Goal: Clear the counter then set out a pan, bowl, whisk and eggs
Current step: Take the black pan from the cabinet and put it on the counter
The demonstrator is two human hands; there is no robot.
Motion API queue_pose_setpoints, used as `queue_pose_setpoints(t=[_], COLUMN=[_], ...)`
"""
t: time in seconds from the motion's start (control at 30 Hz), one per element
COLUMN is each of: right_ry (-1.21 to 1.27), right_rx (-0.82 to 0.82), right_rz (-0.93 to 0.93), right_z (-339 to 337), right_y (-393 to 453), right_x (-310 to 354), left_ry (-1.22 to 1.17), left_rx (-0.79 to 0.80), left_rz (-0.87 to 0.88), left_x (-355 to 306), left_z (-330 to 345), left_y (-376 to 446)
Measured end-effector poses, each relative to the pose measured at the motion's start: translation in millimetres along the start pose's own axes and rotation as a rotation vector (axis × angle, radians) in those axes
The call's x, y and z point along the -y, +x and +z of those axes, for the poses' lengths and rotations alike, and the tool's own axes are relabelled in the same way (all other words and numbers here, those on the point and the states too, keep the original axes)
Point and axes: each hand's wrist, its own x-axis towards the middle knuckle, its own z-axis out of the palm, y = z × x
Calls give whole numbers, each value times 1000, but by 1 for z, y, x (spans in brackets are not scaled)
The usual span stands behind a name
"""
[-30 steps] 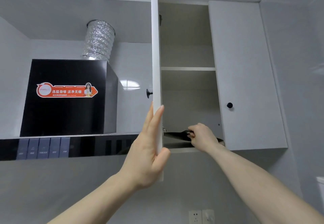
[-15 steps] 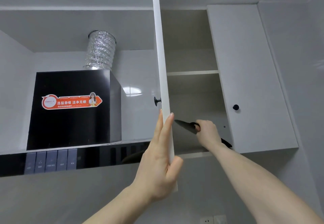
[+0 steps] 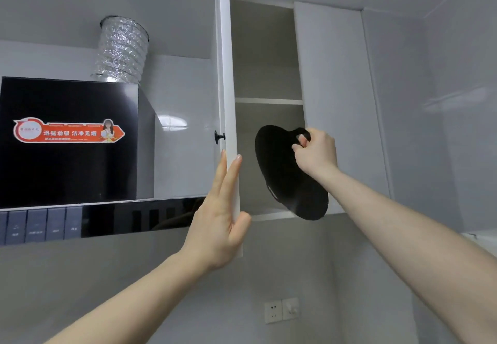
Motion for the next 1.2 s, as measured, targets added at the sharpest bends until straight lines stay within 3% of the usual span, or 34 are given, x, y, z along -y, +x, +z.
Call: queue_pose_setpoints(t=[0.27,0.5,0.8,1.03,1.2], right_ry=[-101,-335,-456,-517,-490], right_rx=[68,352,659,878,962], right_rz=[23,146,269,263,229], right_z=[-90,-138,-146,-139,-124], right_y=[-40,-96,-173,-218,-222], right_x=[40,52,28,5,-4], left_ry=[81,135,-54,37,164], left_rx=[48,129,138,455,557], left_rz=[-74,-71,-125,21,73], left_x=[-9,-15,-21,-15,-7], left_z=[2,-3,-9,12,47], left_y=[0,-11,-29,-24,1])
